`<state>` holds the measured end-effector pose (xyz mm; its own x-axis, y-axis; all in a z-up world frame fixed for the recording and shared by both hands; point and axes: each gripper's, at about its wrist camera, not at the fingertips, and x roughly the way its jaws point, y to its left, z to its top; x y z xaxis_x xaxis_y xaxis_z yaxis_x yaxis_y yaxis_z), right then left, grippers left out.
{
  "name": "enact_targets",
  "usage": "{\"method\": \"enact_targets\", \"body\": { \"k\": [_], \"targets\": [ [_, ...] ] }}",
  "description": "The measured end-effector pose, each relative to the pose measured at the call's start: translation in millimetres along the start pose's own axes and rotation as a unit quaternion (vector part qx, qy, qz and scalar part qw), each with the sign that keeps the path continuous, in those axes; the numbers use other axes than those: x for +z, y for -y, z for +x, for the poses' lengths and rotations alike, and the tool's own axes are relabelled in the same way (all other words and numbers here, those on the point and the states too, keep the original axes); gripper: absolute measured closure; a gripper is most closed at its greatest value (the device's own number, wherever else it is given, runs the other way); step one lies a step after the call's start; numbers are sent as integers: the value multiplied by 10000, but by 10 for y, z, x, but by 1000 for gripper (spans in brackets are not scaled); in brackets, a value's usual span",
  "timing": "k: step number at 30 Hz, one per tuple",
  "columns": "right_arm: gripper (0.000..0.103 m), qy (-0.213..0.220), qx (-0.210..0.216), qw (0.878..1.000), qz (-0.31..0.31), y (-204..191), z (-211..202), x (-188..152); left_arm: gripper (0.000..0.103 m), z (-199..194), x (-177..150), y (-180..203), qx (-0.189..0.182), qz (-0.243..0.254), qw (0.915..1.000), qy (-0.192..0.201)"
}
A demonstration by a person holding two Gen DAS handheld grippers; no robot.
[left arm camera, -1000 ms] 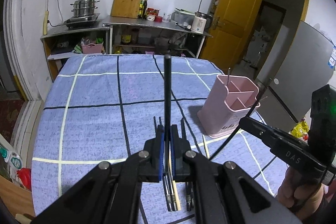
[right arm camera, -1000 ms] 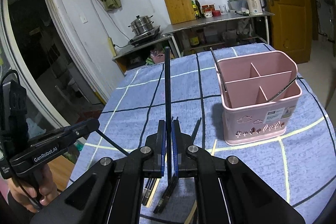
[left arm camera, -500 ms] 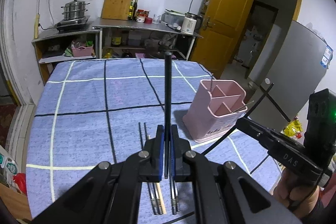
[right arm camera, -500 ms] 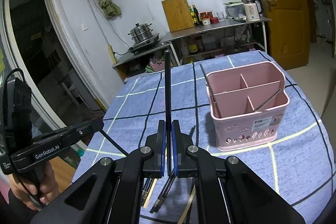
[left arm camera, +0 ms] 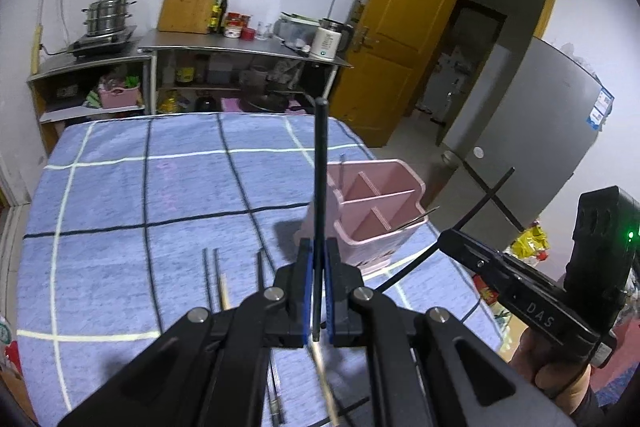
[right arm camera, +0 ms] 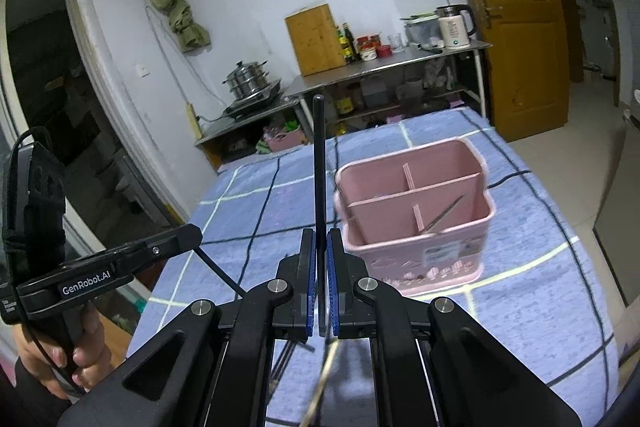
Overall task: Organize utensils
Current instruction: 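Lift both held black chopsticks upright and carry them over the pink basket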
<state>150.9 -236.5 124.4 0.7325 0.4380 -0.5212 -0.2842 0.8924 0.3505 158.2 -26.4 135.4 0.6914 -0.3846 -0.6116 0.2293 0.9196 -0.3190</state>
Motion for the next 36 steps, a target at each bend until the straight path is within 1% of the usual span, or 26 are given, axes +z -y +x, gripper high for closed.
{"method": "enact_targets", "body": {
  "k": [5, 10, 14, 18, 22, 26, 36],
  "targets": [
    [98, 259, -74, 9996, 108, 168, -185, 225, 97, 72, 234, 185, -199, 59, 9998, 68],
    [98, 553, -160, 9983, 134, 280, -331, 499, 97, 76, 496, 333, -363, 84, 9990, 238],
    [98, 806, -204, 9964, 168, 348, -431, 711, 97, 71, 671, 391, -404, 103, 9984, 369],
    [98, 941, -251, 9950, 205, 420, -433, 850, 97, 144, 821, 443, -387, 145, 9981, 455],
    [98, 941, -263, 9949, 233, 473, -326, 906, 97, 290, 889, 468, -346, 160, 9983, 446],
    [98, 855, -270, 9956, 285, 524, -158, 885, 97, 485, 884, 435, -328, 140, 9988, 332],
    [98, 562, -313, 9972, 371, 705, 283, 743, 97, 965, 756, 317, -251, 70, 9996, 48]
  ]
}}
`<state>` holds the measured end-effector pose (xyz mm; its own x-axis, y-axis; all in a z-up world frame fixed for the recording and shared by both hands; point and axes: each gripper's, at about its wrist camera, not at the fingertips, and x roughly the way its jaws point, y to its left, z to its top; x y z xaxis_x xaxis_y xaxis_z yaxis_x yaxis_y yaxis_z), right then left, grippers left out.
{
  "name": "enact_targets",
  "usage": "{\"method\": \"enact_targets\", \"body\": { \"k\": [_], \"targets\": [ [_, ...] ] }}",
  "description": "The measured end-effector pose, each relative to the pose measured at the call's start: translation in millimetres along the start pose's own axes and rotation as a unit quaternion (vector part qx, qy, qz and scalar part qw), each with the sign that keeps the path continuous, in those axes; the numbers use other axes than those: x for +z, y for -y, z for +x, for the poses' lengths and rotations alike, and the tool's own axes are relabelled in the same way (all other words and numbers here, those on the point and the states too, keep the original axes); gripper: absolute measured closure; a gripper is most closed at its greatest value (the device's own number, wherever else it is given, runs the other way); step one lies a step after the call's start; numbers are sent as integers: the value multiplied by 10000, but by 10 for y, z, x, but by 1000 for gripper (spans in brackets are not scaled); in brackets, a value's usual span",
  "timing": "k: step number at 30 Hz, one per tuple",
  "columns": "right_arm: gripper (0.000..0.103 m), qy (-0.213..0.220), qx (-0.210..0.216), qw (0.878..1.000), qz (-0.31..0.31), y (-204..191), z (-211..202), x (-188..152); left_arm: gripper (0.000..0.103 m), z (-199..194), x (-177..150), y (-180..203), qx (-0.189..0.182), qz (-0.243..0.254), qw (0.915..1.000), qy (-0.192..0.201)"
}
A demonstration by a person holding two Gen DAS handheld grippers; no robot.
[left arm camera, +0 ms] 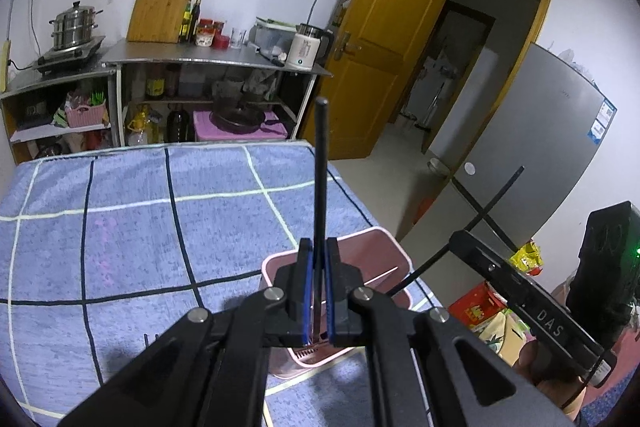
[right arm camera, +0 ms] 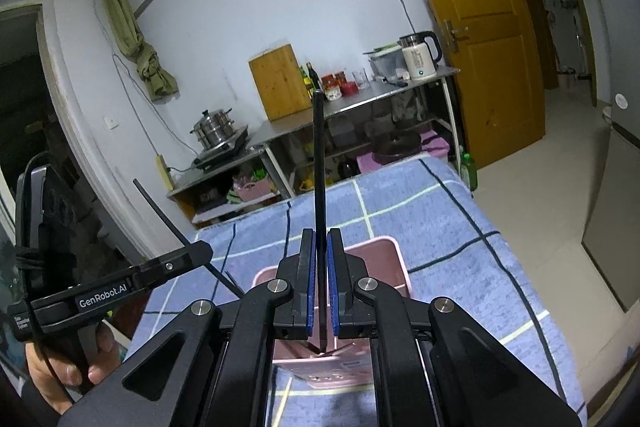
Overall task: Organize utensils
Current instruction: 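Lift both held black chopsticks upright and carry them over the pink basket, then open the left tool releasing its black chopstick into the basket while the right tool opens too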
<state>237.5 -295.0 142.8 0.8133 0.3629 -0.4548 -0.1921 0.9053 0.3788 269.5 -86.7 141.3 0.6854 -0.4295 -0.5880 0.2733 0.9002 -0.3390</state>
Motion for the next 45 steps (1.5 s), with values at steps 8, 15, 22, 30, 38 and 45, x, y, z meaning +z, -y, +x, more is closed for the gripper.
{"method": "enact_targets", "body": {
  "k": [8, 15, 22, 30, 38, 45],
  "targets": [
    [98, -273, -81, 9996, 11, 87, 239, -137, 97, 223, -115, -31, 106, 64, 9998, -184],
    [98, -480, -93, 9988, 10, 97, 385, -244, 97, 312, -196, -64, 121, 46, 9994, -319],
    [97, -649, -124, 9978, 17, 114, 498, -356, 97, 370, -272, -63, 107, 75, 9989, -455],
    [97, -722, -132, 9973, 68, 117, 508, -367, 95, 344, -296, -53, 63, 90, 9987, -494],
    [93, -620, -288, 9976, 56, 121, 370, -337, 60, 237, -328, 22, -114, 180, 9987, -456],
    [92, -492, -369, 9981, -32, 93, 214, -345, 56, 90, -360, 92, -132, 287, 9990, -330]
  ]
}}
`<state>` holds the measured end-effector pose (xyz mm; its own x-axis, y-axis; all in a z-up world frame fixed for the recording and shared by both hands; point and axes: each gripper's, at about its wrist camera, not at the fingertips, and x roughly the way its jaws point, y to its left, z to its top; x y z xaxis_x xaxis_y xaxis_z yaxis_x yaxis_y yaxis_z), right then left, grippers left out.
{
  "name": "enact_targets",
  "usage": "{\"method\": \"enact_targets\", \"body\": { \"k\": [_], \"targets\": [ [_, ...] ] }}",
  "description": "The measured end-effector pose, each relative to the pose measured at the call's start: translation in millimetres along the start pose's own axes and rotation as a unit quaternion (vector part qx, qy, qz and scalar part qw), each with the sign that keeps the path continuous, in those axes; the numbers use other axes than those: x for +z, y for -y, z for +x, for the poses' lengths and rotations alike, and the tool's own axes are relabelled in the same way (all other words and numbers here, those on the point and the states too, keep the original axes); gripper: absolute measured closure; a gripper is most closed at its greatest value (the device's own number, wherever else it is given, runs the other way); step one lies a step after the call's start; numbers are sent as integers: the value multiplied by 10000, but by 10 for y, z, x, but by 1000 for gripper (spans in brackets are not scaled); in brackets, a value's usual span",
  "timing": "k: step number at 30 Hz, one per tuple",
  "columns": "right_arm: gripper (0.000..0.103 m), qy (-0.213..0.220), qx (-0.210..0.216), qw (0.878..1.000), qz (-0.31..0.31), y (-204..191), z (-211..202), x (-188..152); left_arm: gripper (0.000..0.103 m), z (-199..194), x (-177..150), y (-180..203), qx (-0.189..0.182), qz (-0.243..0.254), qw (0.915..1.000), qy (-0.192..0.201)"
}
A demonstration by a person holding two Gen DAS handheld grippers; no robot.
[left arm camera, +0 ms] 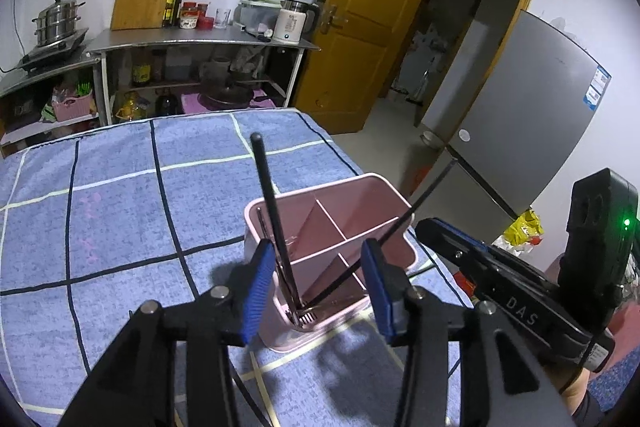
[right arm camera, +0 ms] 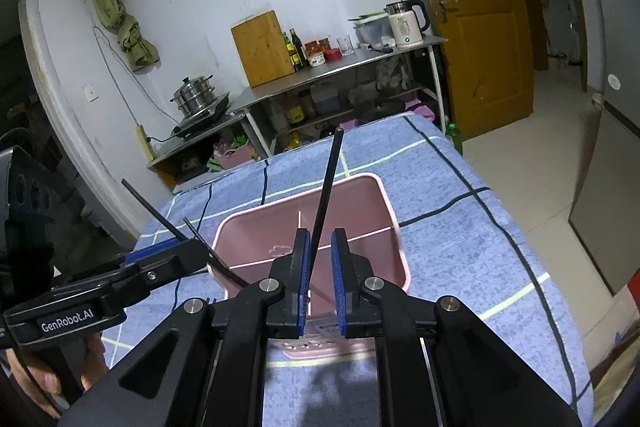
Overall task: Organize utensils
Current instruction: 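Open the left tool releasing its black chopstick into the basket while the right tool opens too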
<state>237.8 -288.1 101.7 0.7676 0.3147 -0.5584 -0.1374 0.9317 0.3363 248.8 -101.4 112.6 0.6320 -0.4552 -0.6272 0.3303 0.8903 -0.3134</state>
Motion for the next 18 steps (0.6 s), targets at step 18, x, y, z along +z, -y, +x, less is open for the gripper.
{"method": "enact_targets", "body": {
  "k": [18],
  "targets": [
    [90, 441, -112, 9968, -660, -462, -639, -241, 56, -753, -399, 46, 10, 22, 9989, 459]
  ]
}}
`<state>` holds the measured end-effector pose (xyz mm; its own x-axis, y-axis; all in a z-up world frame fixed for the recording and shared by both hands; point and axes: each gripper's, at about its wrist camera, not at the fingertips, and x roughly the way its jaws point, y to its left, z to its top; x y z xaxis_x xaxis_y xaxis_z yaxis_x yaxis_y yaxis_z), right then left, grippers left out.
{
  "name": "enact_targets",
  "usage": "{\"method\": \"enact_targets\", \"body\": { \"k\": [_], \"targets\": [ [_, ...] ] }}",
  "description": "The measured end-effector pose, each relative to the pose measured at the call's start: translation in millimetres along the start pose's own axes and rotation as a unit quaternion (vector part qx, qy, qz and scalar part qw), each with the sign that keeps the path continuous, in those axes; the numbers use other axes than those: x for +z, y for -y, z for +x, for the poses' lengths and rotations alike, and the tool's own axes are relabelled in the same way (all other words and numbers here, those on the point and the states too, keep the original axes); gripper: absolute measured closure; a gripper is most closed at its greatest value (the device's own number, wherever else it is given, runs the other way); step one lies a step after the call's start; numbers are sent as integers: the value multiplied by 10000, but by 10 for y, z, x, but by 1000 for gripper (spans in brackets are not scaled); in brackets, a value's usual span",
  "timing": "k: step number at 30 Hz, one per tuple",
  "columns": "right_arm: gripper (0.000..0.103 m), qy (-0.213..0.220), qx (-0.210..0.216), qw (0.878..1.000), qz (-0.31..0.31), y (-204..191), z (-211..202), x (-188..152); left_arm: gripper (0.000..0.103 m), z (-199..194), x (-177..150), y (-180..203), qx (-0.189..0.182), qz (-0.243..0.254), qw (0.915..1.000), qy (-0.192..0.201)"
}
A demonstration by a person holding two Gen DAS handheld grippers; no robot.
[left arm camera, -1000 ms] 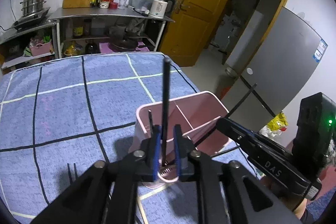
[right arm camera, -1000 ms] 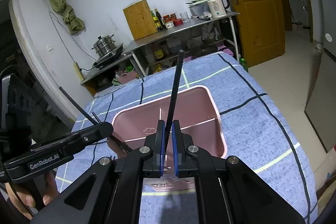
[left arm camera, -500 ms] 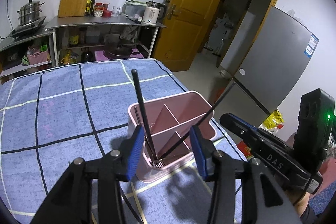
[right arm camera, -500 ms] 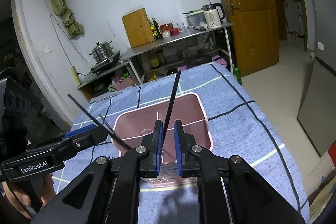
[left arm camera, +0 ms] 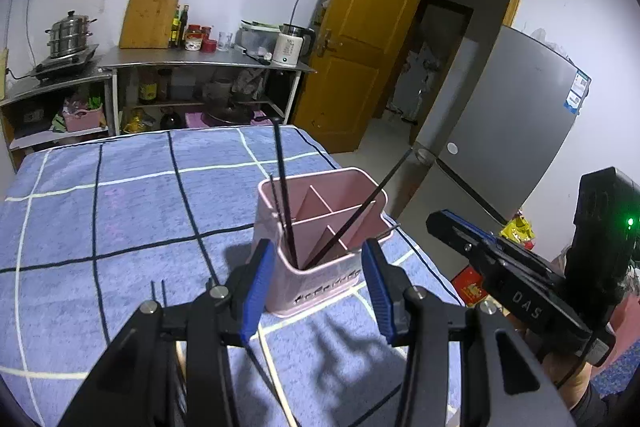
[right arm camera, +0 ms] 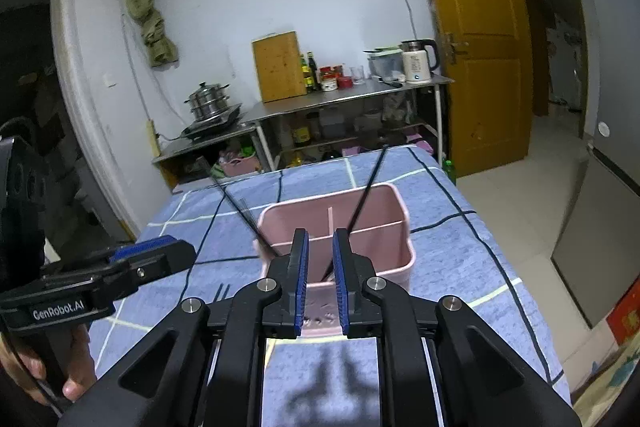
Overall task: Organize utensils
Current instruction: 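Open the left tool releasing its black chopstick into the basket while the right tool opens too, then move both open tools away from the basket down to the chopsticks on the table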
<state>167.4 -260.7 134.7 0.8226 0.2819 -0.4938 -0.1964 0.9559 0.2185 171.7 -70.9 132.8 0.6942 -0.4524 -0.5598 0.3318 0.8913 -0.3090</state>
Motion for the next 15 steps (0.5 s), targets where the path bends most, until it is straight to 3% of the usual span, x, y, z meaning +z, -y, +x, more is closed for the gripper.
{"method": "enact_targets", "body": {
  "k": [15],
  "targets": [
    [86, -269, 370, 9984, -333, -409, -135, -455, 52, -494, -512, -283, 452, -280, 9985, 117]
  ]
}}
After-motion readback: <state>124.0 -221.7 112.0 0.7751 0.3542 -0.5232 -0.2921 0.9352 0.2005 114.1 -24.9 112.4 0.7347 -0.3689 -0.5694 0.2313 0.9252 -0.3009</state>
